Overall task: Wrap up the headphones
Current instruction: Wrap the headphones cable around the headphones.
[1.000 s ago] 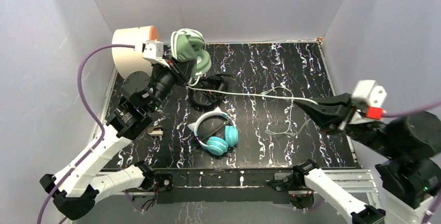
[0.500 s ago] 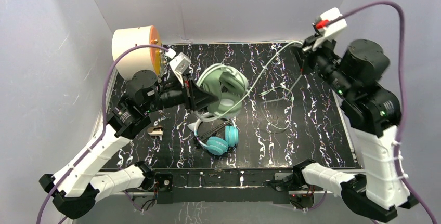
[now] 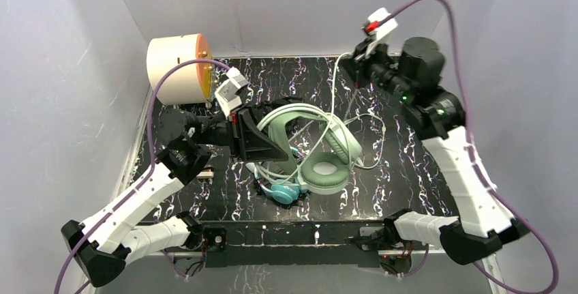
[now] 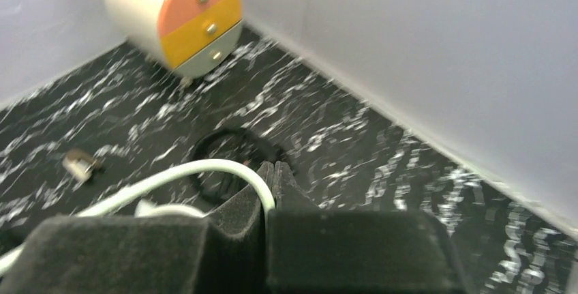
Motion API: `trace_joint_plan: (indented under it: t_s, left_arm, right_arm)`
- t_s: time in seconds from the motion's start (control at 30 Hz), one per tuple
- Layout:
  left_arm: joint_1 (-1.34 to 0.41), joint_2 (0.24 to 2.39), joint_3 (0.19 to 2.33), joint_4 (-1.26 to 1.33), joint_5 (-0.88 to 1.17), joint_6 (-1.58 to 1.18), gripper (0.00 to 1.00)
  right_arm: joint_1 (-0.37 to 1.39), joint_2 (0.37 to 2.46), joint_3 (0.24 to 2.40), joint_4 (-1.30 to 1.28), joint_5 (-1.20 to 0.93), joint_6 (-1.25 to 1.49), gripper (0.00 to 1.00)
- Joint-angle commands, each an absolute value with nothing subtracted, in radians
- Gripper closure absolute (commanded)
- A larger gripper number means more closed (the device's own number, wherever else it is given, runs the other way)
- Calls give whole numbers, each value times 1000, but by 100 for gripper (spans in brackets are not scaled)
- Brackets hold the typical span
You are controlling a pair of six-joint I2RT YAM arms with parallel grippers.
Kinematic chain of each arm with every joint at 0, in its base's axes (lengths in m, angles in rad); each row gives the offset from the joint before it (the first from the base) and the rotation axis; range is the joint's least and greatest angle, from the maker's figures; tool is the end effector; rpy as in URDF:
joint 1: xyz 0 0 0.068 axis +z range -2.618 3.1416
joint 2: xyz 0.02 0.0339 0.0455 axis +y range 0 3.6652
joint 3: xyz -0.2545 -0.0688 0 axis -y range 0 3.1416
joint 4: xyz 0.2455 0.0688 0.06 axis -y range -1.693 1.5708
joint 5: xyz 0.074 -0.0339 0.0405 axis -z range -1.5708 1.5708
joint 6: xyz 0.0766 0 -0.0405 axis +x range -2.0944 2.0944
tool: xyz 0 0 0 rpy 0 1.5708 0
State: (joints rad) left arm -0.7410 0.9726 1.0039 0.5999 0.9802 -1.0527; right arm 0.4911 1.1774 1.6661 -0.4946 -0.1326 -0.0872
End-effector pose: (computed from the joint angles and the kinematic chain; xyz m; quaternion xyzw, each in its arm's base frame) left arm 0.1152 -0.1916 0.4603 0.3526 0.4597 -0.7477 0.3245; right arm 0.2253 0.1320 0.5159 -0.2465 0.6649 0.1871 0.6797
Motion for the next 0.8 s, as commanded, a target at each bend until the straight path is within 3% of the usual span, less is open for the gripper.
trace_joint_plan:
  t_s: [0.0, 0.2, 0.43, 0.57, 0.77]
  left_arm:
    - [-739, 947, 1114, 911, 1027, -1211, 100]
    - [-741, 1050, 1292, 939, 940, -1201, 100]
    - [-742, 1234, 1537, 985, 821, -1121, 100]
    - [-745, 1276, 1583, 996, 764, -1057, 100]
    - [-745, 1257, 1595, 984, 645, -904, 100]
  right_arm:
    - [478, 1234, 1546, -317, -419, -54, 96]
    - [473, 1261, 1363, -69, -666, 140, 98]
    - [474, 1303, 1210, 283, -782, 473, 88]
    - [474, 1307, 1130, 429, -756, 625, 79]
    - [473, 1231, 912, 596, -655, 723, 77]
